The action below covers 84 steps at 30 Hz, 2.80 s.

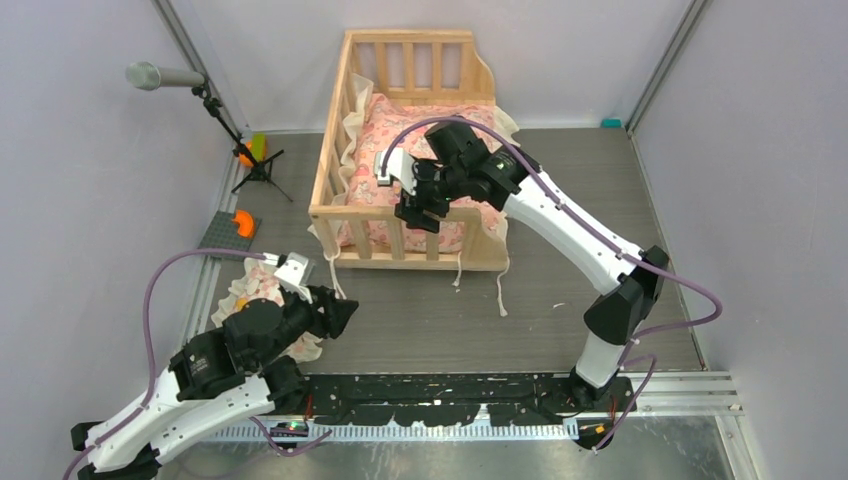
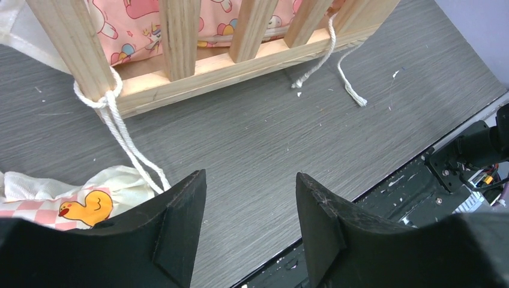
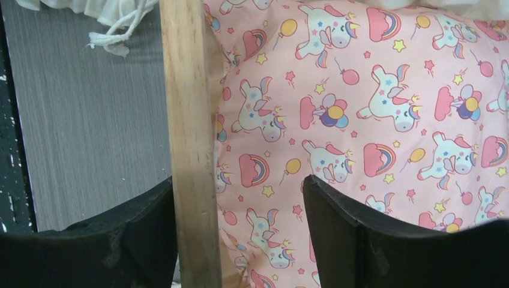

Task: Set up the pet bed
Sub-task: Adjust the bed frame at the center of the board.

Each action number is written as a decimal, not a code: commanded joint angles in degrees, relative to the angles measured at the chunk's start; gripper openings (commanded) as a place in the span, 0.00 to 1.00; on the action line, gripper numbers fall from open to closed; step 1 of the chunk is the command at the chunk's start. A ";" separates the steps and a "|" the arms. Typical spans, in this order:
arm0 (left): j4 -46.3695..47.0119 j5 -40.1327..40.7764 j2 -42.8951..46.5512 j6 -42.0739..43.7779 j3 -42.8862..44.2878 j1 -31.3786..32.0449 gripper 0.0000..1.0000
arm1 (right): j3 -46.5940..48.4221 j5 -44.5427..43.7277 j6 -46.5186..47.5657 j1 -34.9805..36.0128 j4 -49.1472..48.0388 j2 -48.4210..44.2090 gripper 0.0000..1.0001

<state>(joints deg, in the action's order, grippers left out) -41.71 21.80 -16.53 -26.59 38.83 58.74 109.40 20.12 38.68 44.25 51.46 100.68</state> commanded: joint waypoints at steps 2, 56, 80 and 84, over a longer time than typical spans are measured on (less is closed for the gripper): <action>1.66 -1.13 -1.14 0.06 1.33 -0.26 0.59 | -1.55 -4.25 -1.48 0.72 -6.05 -9.59 0.74; 91.32 24.19 -86.39 3.46 4.36 14.10 0.69 | -63.84 -55.86 -88.83 12.09 3.50 -68.67 0.73; 101.98 31.81 -81.16 1.53 -10.01 10.46 0.00 | -69.36 -48.34 -86.39 7.12 -8.34 -58.13 0.69; 96.76 30.00 -75.49 0.68 -11.70 7.31 0.00 | -70.20 -46.21 -84.33 2.24 -10.04 -56.70 0.69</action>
<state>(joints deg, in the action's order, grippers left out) 57.28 50.17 -97.89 -24.14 28.29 68.75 39.55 -28.73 -48.18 50.35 46.24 43.70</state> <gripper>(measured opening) 0.018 0.693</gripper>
